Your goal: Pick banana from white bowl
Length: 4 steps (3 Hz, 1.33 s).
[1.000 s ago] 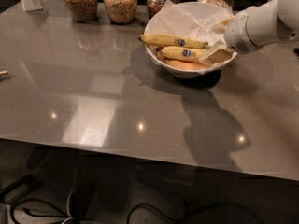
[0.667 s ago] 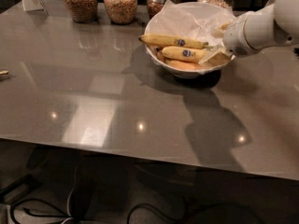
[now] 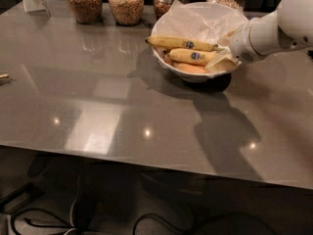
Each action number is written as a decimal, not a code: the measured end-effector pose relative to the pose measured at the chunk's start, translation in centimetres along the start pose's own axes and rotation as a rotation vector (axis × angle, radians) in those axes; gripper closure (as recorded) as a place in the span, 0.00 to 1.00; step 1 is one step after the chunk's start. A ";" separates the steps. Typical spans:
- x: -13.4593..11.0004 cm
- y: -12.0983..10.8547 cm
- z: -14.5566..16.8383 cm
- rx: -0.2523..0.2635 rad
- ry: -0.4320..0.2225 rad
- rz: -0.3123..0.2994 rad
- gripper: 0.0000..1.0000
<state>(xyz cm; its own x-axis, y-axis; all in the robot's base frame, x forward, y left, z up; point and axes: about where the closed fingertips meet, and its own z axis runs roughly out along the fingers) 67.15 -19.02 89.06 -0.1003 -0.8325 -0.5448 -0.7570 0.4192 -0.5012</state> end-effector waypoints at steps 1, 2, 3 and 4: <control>-0.2 0.1 1.0 -0.018 0.001 -0.004 0.45; -0.7 0.2 1.8 -0.032 -0.005 -0.014 0.64; -1.1 0.3 2.0 -0.040 -0.012 -0.024 0.86; -2.3 0.2 1.1 -0.038 -0.021 -0.046 1.00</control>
Offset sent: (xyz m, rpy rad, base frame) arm 0.0162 0.0172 -0.0105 -0.0029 0.0238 0.0423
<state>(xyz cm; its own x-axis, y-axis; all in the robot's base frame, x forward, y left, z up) 67.97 -16.66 89.47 -0.0515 -0.8429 -0.5356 -0.7844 0.3661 -0.5007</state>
